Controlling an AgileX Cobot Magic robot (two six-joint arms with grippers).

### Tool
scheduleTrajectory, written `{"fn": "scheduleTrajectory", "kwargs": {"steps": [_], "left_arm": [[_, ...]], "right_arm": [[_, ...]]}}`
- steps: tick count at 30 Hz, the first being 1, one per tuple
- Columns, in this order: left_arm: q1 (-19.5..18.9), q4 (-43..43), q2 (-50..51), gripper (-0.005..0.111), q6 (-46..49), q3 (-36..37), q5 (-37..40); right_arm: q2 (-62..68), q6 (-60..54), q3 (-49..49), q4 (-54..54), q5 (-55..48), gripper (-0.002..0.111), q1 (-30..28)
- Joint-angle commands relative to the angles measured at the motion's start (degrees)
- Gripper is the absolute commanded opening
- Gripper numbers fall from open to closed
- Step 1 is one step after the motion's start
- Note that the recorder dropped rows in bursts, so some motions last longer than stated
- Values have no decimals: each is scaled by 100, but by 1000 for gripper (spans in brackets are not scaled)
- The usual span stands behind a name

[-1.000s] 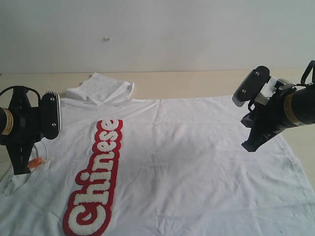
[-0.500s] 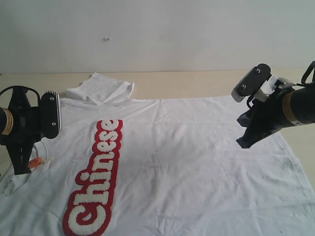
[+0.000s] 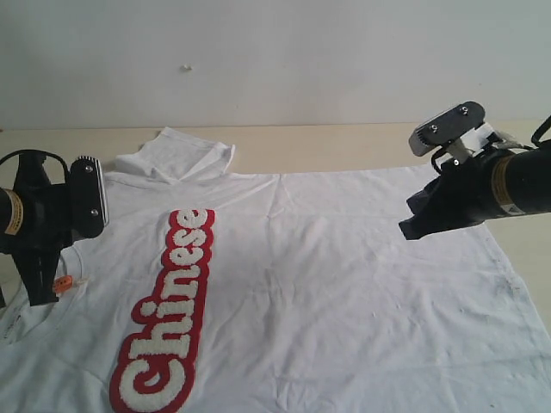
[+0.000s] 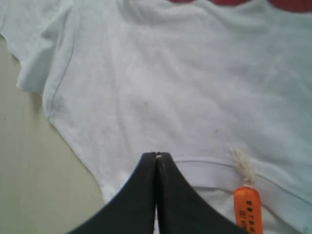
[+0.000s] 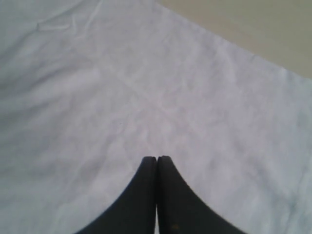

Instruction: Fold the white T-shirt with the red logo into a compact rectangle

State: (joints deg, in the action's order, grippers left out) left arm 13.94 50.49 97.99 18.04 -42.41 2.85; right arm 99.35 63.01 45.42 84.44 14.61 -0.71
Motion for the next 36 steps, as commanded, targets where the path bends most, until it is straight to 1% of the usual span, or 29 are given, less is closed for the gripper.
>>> {"fn": "scheduleTrajectory", "kwargs": {"steps": [1,3,5,8,10,21,23,26,28,29,31,36], "left_arm": [[-15,-61,2,0,-56,-15,-17],[-15,-61,2,0,-56,-15,-17],[-15,-61,2,0,-56,-15,-17],[-15,-61,2,0,-56,-15,-17],[-15,-61,2,0,-56,-15,-17],[-15,-60,2,0,-56,-15,-41],[-15,-60,2,0,-56,-15,-41],[-15,-60,2,0,-56,-15,-41],[-15,-49,2,0,-56,-15,-42],[-15,-49,2,0,-56,-15,-42],[-15,-49,2,0,-56,-15,-42],[-15,-49,2,0,-56,-15,-97]], "right_arm": [[-19,22,15,-2006,47,0,6],[-19,22,30,-3582,57,0,6],[-19,22,64,-4613,57,0,6],[-19,22,64,-5667,57,0,6],[-19,22,64,-5945,57,0,6],[-19,7,64,-5935,57,0,6],[-19,-357,64,-5536,57,0,6],[-19,-1363,75,-4784,252,0,6],[-19,-1483,75,-4071,349,0,6],[-19,-1434,75,-3938,375,0,6],[-19,-1295,75,-3937,444,0,6],[-19,-1385,105,-3937,505,0,6]]}}
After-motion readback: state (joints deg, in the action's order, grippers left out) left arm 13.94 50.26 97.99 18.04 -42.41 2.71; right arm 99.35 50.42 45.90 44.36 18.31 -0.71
